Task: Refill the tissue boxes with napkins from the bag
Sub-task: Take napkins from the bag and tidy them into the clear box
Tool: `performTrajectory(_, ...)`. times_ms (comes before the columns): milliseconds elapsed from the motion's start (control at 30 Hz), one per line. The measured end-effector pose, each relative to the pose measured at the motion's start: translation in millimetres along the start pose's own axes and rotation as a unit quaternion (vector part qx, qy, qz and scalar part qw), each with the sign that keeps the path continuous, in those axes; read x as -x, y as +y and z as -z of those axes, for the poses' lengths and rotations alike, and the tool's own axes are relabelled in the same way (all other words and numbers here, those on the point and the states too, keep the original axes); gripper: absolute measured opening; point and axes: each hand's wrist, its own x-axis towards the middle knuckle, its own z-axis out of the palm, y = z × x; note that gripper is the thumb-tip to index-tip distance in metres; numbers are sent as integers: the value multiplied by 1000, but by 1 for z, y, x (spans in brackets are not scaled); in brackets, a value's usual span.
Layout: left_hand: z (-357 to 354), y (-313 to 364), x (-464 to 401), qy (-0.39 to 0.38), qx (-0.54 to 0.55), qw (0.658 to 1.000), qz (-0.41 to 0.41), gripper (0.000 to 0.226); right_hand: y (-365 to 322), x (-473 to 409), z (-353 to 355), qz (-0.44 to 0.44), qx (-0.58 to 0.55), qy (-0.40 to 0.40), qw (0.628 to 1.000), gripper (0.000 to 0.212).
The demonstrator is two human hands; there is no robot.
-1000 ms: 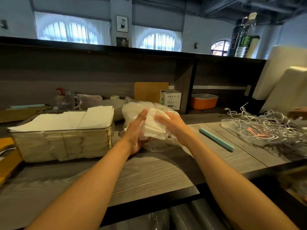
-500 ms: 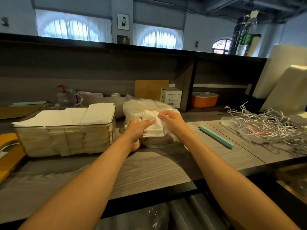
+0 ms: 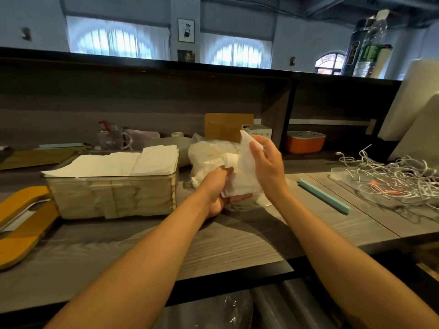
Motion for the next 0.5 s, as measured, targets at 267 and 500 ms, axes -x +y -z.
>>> performTrajectory(267, -2, -11, 2, -63, -74, 995, -18, 41, 10, 0, -1, -141, -37, -32, 989, 40)
performTrajectory(500, -2, -16, -5, -11, -92, 994, -55, 48, 9, -1, 5, -214, -190, -6, 958, 45)
